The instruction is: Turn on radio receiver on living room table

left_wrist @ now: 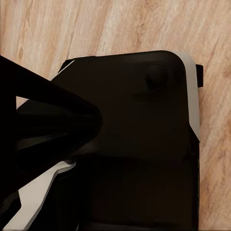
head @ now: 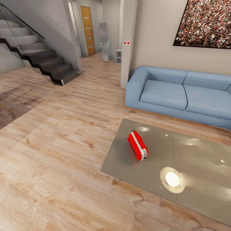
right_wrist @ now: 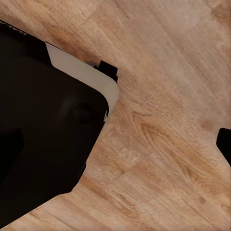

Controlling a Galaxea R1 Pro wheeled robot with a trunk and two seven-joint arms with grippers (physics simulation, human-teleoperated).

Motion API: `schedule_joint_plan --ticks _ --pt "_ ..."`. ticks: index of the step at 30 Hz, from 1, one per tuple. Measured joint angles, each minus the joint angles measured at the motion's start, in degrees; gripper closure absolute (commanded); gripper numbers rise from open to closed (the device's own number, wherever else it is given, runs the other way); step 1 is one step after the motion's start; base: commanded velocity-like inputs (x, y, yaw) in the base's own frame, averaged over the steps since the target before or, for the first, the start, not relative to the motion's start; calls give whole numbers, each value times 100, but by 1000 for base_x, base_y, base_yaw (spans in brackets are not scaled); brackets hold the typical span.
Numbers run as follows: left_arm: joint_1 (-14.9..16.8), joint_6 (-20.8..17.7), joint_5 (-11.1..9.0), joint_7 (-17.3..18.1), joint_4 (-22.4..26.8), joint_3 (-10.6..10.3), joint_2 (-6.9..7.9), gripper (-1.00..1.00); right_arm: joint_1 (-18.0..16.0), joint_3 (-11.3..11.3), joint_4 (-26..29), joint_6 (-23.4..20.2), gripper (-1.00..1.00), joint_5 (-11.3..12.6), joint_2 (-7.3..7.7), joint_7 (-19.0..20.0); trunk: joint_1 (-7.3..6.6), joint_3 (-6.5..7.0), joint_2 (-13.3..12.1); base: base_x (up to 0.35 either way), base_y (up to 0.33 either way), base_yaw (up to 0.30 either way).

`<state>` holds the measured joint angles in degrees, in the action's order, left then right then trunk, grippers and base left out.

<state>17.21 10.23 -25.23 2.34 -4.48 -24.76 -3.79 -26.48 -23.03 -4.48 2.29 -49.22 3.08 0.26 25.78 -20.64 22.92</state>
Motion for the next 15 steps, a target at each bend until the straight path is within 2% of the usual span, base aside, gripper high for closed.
schedule_joint_plan --ticks 15 --pt "-3 4 0 2 0 6 -60 100 1 0 0 0 -100 0 0 0 0 0 0 0 0 0"
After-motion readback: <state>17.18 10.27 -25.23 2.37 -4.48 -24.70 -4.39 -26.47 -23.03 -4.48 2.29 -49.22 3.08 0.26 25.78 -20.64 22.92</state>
